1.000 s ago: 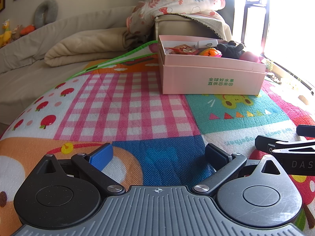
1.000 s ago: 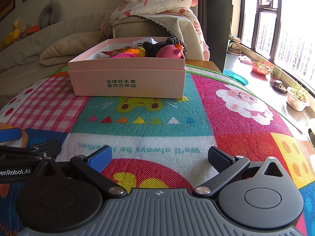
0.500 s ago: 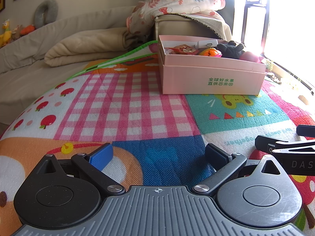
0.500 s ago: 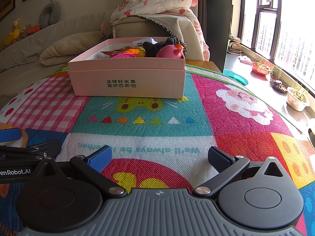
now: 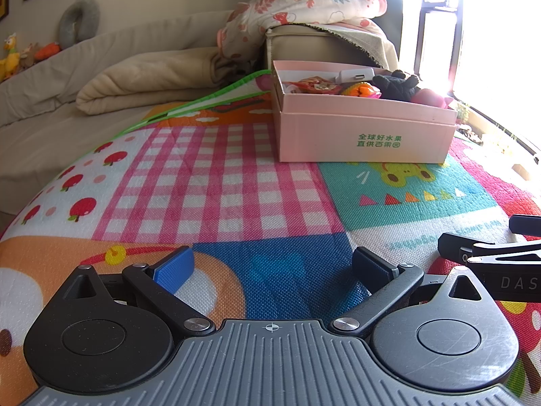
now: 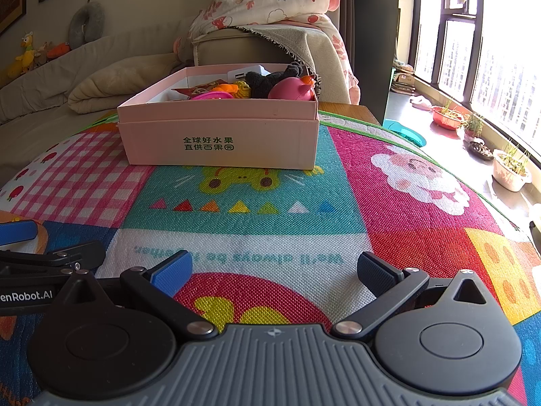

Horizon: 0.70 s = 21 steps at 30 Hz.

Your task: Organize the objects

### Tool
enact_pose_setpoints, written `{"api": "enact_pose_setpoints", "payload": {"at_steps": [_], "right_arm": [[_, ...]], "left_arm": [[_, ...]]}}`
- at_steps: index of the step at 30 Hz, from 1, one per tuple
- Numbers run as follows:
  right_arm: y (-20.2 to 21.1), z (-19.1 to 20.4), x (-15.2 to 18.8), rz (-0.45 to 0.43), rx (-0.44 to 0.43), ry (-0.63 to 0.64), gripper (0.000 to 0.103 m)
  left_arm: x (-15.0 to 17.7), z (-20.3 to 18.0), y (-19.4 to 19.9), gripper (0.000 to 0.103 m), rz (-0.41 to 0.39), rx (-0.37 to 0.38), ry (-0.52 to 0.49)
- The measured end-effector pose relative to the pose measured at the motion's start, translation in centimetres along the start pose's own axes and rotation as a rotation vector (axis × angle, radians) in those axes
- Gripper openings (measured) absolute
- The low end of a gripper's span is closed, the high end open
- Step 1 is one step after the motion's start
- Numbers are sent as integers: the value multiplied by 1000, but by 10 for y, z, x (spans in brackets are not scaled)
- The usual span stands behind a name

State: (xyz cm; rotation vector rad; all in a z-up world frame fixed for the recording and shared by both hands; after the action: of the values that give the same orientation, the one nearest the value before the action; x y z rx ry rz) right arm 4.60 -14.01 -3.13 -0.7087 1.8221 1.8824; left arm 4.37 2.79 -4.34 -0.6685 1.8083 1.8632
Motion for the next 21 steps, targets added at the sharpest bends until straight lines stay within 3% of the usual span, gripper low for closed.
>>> {"api": "enact_pose_setpoints", "payload": {"at_steps": [21], "right_arm": [[0,0,0,0,0,0,103]], "left_arm": [[0,0,-2,103,2,2,1]]}}
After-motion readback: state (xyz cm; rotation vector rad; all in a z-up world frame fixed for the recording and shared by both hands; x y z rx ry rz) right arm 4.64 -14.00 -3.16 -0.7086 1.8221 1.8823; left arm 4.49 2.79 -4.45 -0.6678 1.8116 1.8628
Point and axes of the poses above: each gripper's, at about its wrist camera, not at the fingertips, and y roughly against the way its jaws point, z to its left, x to its underside, the point moved 5 cm from there along -y, roughly the way its jaws point, and after that the axes turned 12 degrees about z, right-handed, at the moved point
